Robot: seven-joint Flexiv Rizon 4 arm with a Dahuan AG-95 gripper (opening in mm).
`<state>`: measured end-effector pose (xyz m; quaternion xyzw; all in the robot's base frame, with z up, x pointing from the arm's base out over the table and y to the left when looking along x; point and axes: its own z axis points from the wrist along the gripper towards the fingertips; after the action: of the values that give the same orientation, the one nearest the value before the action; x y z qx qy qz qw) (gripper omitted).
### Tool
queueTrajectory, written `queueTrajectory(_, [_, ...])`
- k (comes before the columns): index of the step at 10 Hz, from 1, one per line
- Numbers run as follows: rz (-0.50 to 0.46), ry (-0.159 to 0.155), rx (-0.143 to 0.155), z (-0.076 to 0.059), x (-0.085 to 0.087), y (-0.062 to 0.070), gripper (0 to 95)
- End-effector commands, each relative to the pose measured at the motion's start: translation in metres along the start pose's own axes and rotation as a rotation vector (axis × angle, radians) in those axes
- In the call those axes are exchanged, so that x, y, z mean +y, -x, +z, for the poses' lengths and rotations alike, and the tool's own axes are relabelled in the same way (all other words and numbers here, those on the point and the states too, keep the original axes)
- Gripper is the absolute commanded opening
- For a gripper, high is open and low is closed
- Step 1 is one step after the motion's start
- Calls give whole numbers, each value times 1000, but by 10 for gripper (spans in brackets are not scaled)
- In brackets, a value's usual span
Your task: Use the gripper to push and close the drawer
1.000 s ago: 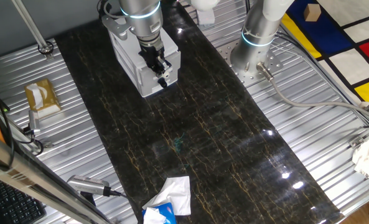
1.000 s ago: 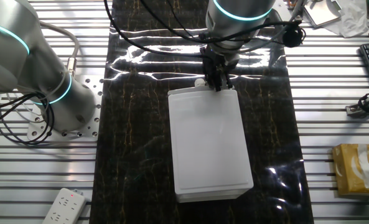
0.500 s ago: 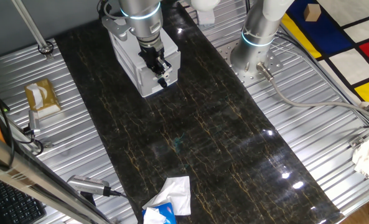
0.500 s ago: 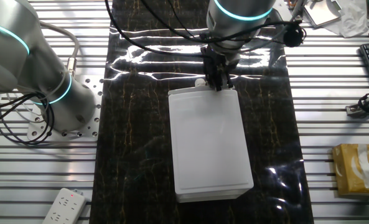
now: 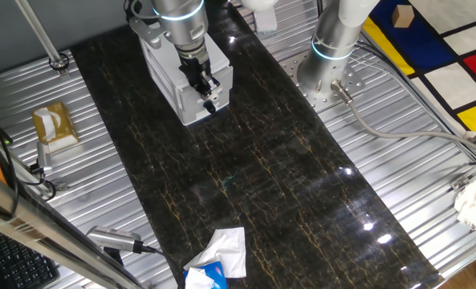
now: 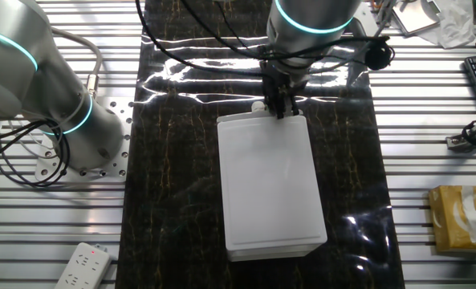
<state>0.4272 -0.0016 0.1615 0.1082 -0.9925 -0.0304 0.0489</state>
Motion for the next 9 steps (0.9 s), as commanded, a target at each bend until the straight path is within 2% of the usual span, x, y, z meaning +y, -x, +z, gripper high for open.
queueTrajectory(1, [28, 3, 3, -1, 0, 0, 0])
queueTrajectory(3, [45, 20, 1, -1, 0, 0, 0])
queueTrajectory(4, [55, 16, 11, -1, 0, 0, 0])
queueTrajectory(8, [57, 6, 17, -1, 0, 0, 0])
queueTrajectory(9, [65, -7, 24, -1, 0, 0, 0])
